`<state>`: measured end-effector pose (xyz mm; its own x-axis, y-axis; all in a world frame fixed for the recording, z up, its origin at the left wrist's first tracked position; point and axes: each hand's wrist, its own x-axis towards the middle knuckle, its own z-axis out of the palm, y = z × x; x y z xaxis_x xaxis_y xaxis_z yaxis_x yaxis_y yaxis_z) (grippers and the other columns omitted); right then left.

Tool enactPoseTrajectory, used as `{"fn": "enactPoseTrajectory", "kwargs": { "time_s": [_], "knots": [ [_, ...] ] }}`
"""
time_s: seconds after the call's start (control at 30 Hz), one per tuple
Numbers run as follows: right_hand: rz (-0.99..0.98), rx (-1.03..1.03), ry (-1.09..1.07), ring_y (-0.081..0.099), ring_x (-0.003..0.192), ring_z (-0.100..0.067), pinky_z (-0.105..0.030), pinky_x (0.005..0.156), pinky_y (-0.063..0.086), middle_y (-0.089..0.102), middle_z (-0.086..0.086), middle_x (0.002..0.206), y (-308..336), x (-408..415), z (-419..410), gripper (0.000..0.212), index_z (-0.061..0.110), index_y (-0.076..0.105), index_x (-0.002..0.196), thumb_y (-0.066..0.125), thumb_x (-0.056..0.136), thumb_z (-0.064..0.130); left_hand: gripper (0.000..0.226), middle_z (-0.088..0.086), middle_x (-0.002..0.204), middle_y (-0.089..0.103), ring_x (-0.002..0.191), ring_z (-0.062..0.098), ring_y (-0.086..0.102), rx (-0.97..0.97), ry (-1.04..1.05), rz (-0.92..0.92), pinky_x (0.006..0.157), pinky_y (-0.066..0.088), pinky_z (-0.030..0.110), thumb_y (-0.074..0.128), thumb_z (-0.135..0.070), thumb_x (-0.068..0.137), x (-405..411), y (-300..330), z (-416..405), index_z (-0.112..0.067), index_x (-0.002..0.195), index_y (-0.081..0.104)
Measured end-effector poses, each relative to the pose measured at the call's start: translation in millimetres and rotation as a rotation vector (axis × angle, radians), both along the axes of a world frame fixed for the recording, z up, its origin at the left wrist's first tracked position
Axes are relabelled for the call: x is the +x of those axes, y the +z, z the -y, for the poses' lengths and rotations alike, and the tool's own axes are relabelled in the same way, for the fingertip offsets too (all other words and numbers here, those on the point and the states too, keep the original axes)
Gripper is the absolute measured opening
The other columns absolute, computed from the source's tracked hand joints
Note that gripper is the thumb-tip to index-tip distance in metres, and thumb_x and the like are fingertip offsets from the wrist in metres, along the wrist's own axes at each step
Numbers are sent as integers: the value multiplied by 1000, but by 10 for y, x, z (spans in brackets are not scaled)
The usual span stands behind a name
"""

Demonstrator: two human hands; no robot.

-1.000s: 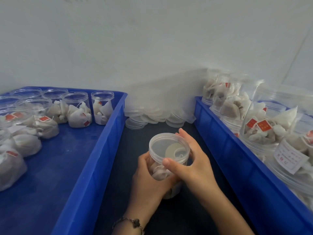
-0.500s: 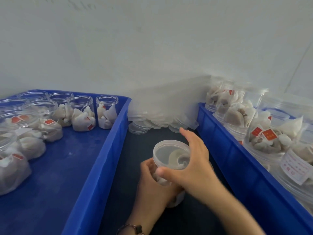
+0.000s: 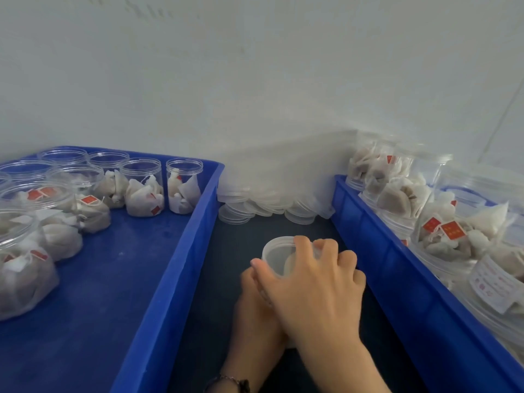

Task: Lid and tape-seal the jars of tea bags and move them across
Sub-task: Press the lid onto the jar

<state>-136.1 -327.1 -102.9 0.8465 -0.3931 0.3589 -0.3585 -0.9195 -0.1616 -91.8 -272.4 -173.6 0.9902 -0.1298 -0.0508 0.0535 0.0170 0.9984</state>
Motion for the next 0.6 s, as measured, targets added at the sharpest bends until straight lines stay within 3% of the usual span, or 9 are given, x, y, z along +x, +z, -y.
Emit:
{"fn": "enactPoseTrajectory", "kwargs": {
  "time_s": [0.07,0.13,0.2,0.27,0.33,0.37,0.47,0.53,0.6],
  "knots": [
    [-93,-38,17,36,102,-25,-37,78,32,39,-4,113,96,22,-21,86,26,39,126,15,69,86,62,-12,86,57,67,-9,59,55,-53,33,49,43,7,81,-38,66,-5,11,-11,-24,113,43],
    [-224,104,134,27,121,-30,-42,93,32,29,-8,135,214,99,155,93,32,28,139,17,66,88,78,-17,98,58,73,-20,55,61,-77,95,49,42,2,86,-33,60,-57,14,-17,-32,120,37],
    [-446,270,350,-9,144,-24,-49,112,15,-10,8,157,411,134,381,89,50,5,145,37,70,83,88,-20,108,60,93,-12,59,5,-153,151,68,48,7,91,-25,55,-94,37,-41,-47,121,38],
    [-634,367,564,-19,143,-8,-44,116,9,-18,25,153,603,107,533,87,65,0,137,61,74,66,61,-31,92,65,87,-9,62,34,-176,224,66,49,7,88,-18,62,-109,86,-59,-56,97,56],
    [-660,415,645,-3,143,1,-31,115,12,-3,27,155,680,64,590,87,66,12,136,73,77,44,48,-32,85,66,81,-12,62,-15,-180,201,64,50,9,88,-24,59,-120,122,-60,-49,86,58],
    [-617,417,627,8,142,0,-28,113,16,7,24,156,694,47,570,86,63,18,137,74,77,37,59,-25,92,67,86,-9,63,-44,-176,180,71,52,14,89,-33,48,-120,119,-68,-48,92,53],
    [-446,252,432,42,127,-8,-28,101,36,44,13,142,680,-46,484,72,48,34,138,68,75,53,81,-22,102,66,93,-7,62,-74,-163,167,73,53,17,89,-40,37,-138,40,-91,-45,107,49],
    [-316,194,276,65,88,-8,-29,79,49,72,6,95,723,-146,414,56,33,54,117,46,76,70,76,-29,103,65,92,-10,62,-99,-166,198,68,50,10,93,-23,50,-148,20,-99,-40,111,50],
    [-173,267,237,62,52,-4,-27,61,50,69,7,59,763,-179,368,61,26,60,88,28,73,75,74,-30,105,64,94,-10,61,-100,-163,220,68,47,5,92,-17,54,-131,-13,-97,-39,112,51]
  ]
}}
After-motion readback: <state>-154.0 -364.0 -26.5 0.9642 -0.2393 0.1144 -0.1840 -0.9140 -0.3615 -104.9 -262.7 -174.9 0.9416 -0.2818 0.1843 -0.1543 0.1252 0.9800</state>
